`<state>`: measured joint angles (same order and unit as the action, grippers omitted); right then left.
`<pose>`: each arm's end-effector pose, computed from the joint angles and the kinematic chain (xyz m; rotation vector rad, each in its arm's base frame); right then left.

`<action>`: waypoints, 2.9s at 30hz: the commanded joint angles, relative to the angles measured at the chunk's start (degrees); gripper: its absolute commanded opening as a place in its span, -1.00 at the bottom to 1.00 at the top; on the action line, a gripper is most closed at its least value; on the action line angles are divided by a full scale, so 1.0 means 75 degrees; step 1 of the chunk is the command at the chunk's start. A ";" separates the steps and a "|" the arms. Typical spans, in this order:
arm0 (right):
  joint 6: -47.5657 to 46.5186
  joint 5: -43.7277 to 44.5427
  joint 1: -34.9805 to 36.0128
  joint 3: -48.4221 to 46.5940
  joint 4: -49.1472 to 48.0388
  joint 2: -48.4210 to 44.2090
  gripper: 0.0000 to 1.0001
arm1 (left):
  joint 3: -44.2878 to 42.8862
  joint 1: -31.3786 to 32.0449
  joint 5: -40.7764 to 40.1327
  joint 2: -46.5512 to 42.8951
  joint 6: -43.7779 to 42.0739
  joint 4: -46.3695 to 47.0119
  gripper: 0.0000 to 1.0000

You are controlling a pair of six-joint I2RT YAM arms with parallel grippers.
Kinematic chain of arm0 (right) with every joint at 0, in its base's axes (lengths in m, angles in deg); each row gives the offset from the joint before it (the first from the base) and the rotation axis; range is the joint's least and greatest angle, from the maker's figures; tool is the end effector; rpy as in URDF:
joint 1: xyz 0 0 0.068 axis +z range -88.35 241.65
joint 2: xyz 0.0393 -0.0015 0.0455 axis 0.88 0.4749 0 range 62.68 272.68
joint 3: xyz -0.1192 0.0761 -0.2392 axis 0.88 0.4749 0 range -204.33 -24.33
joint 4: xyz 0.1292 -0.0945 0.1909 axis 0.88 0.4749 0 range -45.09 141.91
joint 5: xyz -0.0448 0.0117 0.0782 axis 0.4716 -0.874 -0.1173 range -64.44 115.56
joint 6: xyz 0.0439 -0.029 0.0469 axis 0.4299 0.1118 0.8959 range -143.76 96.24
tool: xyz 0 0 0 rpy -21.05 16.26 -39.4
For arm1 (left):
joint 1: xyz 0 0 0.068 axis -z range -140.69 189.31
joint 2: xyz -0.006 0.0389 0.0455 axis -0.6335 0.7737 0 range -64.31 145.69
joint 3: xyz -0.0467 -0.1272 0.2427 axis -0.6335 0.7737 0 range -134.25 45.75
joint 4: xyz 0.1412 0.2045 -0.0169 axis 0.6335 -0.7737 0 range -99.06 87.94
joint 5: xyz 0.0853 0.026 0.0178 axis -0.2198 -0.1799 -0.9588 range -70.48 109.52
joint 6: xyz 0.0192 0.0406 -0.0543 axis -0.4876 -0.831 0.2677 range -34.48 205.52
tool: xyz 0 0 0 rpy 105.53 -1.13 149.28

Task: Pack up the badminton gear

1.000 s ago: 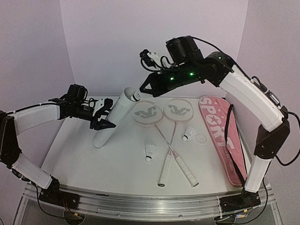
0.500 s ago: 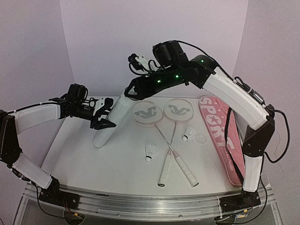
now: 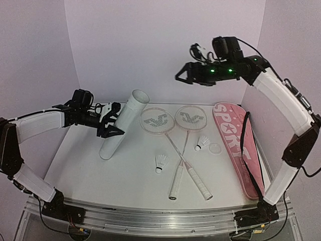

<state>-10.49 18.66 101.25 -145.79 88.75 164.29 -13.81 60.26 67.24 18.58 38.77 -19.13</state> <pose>0.2973 0.2551 0.4591 -0.5468 1.9840 0.7056 0.2734 -0.1504 0.2709 1.4879 1.4671 -0.6716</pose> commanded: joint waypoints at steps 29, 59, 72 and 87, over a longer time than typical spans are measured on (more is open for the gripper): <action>-0.1484 -0.2533 -0.3562 0.2969 0.0581 0.3117 0.15 | -0.0138 0.0007 0.0102 -0.0069 0.0164 -0.0578 -0.42; -0.2325 0.0423 0.1057 -0.1513 0.0630 0.0525 -1.00 | -0.0199 0.0005 0.0248 0.0116 0.0103 -0.0417 -0.42; -0.2246 -0.0236 0.1693 -0.2309 0.0629 0.1828 -1.00 | -0.0139 0.0012 0.0266 0.0045 0.0071 -0.0367 -0.42; -0.1637 -0.1295 0.1636 -0.2958 0.0584 0.2141 0.24 | -0.0139 0.0010 0.0453 0.0037 0.0481 -0.0012 -0.42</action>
<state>-24.74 12.87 113.90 -164.13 93.91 181.09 -13.91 60.26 67.64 18.58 39.26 -19.43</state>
